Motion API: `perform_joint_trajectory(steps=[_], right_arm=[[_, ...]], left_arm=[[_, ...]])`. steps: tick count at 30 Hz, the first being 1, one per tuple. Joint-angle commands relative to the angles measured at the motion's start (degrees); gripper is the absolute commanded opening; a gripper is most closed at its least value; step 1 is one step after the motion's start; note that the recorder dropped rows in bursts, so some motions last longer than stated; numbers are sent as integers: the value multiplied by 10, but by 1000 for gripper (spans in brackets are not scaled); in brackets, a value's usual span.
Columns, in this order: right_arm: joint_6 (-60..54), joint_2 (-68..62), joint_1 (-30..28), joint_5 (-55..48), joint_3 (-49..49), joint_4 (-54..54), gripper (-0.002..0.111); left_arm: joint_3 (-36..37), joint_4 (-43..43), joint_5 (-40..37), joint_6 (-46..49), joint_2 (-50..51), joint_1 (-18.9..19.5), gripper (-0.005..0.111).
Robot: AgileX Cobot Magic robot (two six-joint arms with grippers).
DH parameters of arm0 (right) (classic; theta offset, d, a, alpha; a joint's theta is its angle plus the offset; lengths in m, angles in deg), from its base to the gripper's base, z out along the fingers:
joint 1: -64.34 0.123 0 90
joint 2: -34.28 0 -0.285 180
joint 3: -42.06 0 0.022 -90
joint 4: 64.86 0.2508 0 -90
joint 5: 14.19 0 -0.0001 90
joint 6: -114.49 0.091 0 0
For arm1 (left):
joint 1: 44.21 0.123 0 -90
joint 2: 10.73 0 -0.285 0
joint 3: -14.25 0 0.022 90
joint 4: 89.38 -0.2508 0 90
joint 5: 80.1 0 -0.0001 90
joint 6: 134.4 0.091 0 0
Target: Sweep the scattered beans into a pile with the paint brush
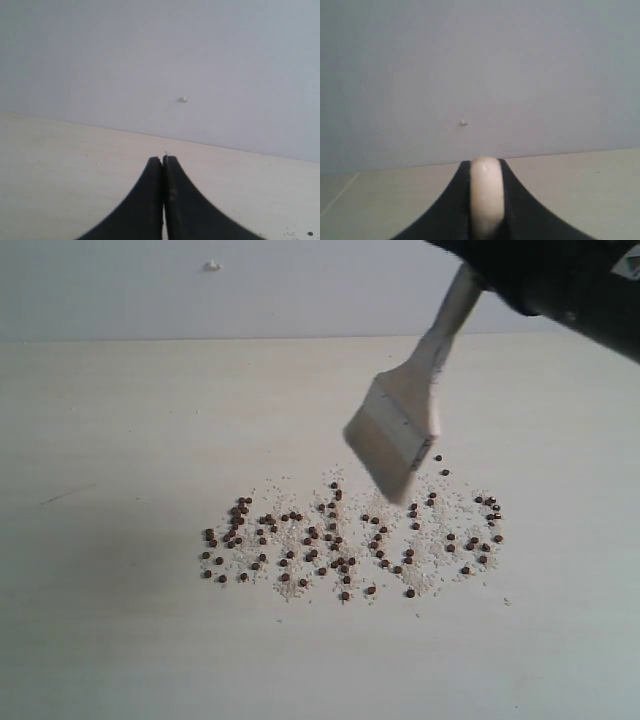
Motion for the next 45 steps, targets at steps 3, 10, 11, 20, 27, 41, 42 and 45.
perform_joint_trajectory(steps=[3, 10, 11, 20, 27, 41, 42, 45], right_arm=[[-68, -65, 147, 155, -4, 141, 0], [-107, -179, 328, 430, -4, 344, 0], [-104, -199, 346, 462, -4, 364, 0], [-15, -342, 405, 470, -81, 417, 0], [-80, -399, 407, 470, -171, 411, 0], [-221, -459, 397, 470, -224, 517, 0], [-243, -459, 394, 470, -224, 521, 0], [-311, -456, 388, 470, -224, 528, 0]], left_arm=[[2, 0, 3, -1, -2, 0, 0], [2, 0, 3, -1, -2, 0, 0], [2, 0, 3, -1, -2, 0, 0], [2, 0, 4, -1, -3, 0, 0], [2, 0, 4, -1, -3, 0, 0], [2, 0, 5, -1, -3, 0, 0], [2, 0, 5, -1, -3, 0, 0], [2, 0, 6, -1, -3, 0, 0]])
